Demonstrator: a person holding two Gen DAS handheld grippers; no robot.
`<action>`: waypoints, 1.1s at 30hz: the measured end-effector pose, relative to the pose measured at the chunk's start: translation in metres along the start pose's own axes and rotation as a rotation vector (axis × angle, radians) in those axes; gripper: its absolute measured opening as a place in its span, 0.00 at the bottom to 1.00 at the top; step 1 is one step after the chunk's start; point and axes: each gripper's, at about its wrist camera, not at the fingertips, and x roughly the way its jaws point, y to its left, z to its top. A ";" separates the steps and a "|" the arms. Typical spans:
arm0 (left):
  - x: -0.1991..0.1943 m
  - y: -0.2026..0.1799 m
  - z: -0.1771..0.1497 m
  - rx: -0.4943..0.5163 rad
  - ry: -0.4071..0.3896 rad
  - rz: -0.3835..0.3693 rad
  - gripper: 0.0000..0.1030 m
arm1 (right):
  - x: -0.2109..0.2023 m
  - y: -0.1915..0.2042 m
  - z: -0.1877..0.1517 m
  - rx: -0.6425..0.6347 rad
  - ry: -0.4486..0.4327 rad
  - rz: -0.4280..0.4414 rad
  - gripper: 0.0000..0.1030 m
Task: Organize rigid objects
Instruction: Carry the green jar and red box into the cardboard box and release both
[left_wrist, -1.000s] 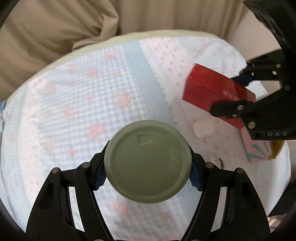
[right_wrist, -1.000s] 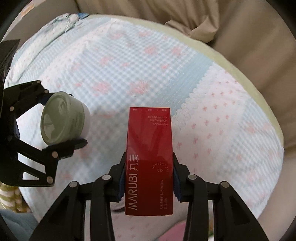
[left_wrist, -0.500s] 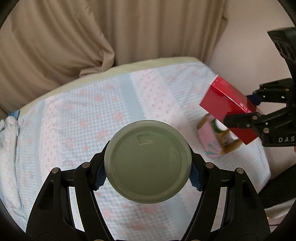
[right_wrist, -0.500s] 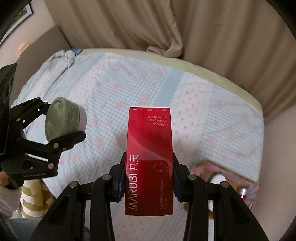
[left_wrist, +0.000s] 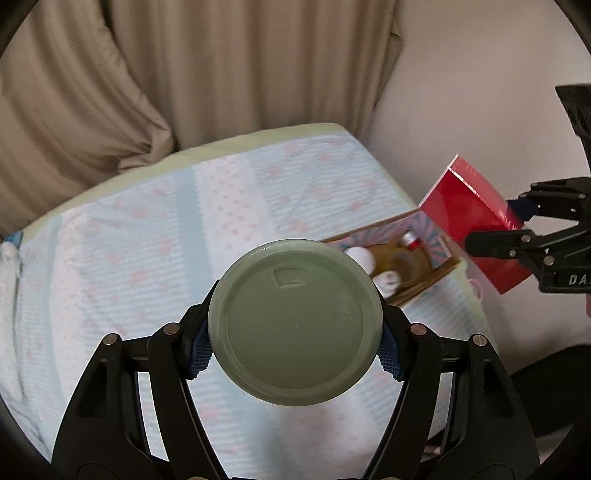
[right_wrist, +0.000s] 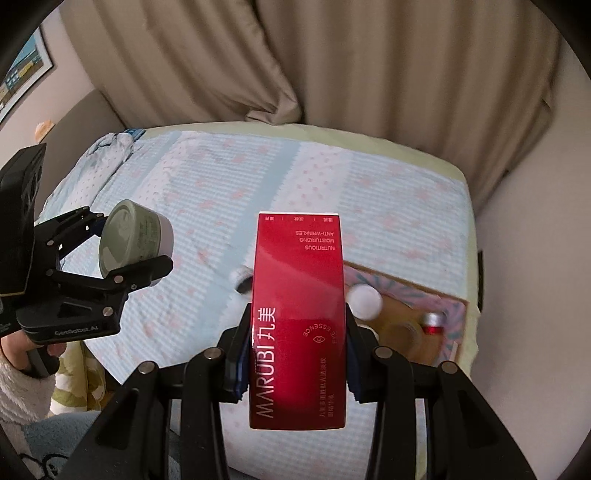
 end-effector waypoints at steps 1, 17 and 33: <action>0.003 -0.009 0.001 -0.005 0.000 -0.003 0.66 | -0.002 -0.011 -0.006 -0.003 0.007 -0.011 0.36; 0.136 -0.127 0.045 -0.069 0.148 -0.066 0.66 | 0.060 -0.172 -0.049 0.095 0.137 -0.019 0.36; 0.306 -0.166 0.078 0.010 0.359 -0.042 0.66 | 0.176 -0.245 -0.075 0.278 0.235 -0.036 0.36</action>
